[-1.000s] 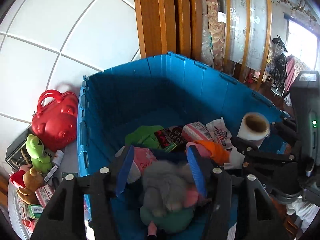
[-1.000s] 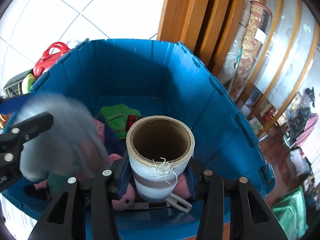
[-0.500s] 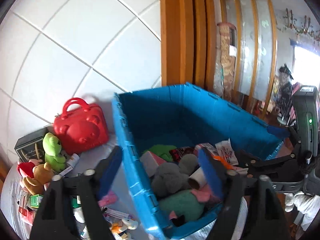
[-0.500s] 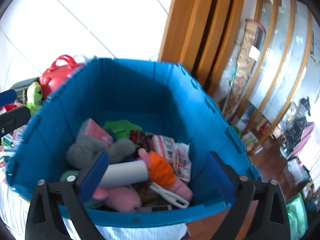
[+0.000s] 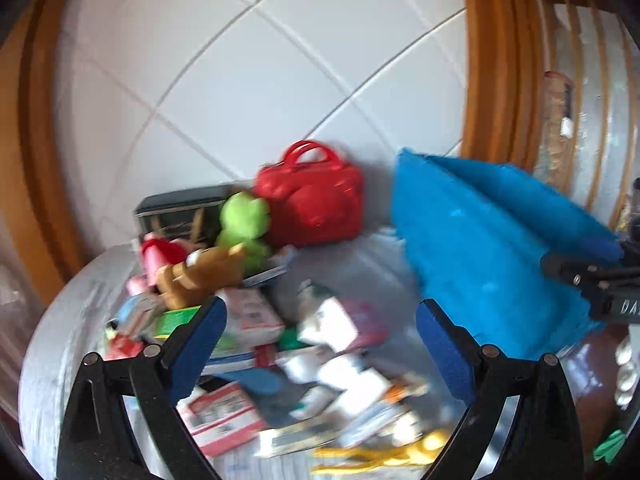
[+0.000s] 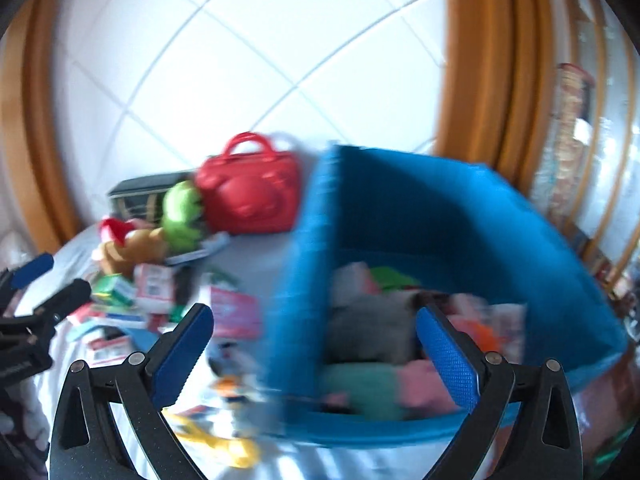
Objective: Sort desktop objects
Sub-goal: 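Return both tools to the pile of objects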
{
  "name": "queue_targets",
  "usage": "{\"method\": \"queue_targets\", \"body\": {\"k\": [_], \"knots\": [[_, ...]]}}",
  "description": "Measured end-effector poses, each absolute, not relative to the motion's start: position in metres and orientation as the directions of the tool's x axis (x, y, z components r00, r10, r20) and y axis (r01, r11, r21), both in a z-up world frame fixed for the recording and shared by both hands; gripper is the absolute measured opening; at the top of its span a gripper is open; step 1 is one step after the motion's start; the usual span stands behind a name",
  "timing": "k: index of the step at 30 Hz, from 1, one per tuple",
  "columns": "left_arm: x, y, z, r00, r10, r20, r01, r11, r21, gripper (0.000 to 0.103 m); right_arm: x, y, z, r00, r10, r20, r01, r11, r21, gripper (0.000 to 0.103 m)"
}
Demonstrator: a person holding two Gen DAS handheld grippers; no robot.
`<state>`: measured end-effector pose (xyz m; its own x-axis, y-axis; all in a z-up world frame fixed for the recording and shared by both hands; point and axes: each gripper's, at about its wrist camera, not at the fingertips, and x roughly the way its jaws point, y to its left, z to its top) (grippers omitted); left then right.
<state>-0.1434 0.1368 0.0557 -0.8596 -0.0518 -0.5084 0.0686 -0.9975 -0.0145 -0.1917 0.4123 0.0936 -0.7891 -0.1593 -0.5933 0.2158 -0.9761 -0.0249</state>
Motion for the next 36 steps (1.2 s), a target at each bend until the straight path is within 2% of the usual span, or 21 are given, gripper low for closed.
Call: {"method": "queue_targets", "body": {"k": [7,14,19,25,36], "knots": [[-0.109,0.004,0.013,-0.797,-0.157,-0.583,0.187,-0.982,0.009,0.097,-0.205,0.284,0.046,-0.696,-0.221,-0.684,0.277,-0.960,0.028,0.103],[-0.084,-0.107,-0.033,-0.755,-0.153,-0.638,0.222,-0.975,-0.028,0.097,-0.207,0.184,-0.008,-0.588,-0.183,-0.788,0.254,-0.967,0.035,0.103],[-0.089,-0.159,-0.067,-0.718,-0.149,-0.680,0.263,-0.963,-0.066,0.097,-0.210,0.142,-0.035,-0.539,-0.150,-0.829,0.223,-0.974,0.032,0.103],[-0.121,-0.198,-0.099,-0.673,-0.124,-0.729,0.286,-0.953,-0.102,0.097,-0.221,0.106,-0.054,-0.519,-0.146,-0.842,0.193,-0.980,0.051,0.103],[-0.229,-0.191,-0.123,-0.657,-0.060,-0.752,0.153,-0.987,-0.056,0.097,-0.254,0.069,-0.098,-0.433,-0.132,-0.891,0.187,-0.981,0.055,0.103]]}}
